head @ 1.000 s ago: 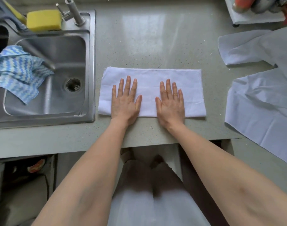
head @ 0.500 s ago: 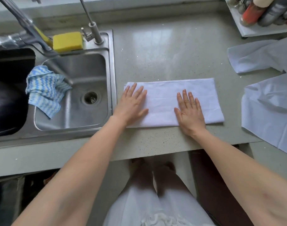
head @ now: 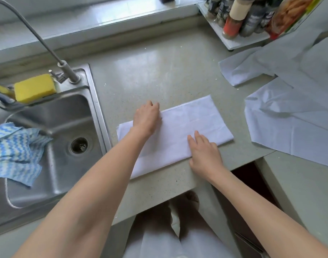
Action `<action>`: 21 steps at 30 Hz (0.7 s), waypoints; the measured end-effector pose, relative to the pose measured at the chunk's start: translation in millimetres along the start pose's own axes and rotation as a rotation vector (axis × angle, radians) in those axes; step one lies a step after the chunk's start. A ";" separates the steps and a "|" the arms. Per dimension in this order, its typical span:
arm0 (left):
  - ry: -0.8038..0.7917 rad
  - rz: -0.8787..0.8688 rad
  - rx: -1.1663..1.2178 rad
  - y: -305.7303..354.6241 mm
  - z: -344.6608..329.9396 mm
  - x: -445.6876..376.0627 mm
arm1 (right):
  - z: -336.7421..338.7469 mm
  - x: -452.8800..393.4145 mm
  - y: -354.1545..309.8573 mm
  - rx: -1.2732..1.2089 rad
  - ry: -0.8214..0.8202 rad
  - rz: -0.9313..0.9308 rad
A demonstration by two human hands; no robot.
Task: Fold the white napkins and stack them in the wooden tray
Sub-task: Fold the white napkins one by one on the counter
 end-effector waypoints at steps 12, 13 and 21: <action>-0.253 0.358 0.257 -32.1 -2.9 50.3 | 35.8 -80.7 23.1 0.201 -0.143 0.261; -0.257 0.381 0.304 -33.1 -8.0 62.9 | 37.4 -89.1 19.6 0.202 -0.146 0.289; 0.133 -0.060 0.042 -25.2 -17.0 115.6 | 19.3 -52.0 -0.3 0.080 0.051 0.629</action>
Point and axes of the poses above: each hand's wrist, its own x-axis away from the middle knuckle, its own z-axis out of the back of the hand, y = z × x, the point moved 3 cm from there along -x, towards the middle knuckle, and after that the axes turned 7 degrees about z, right-handed, at the moved point
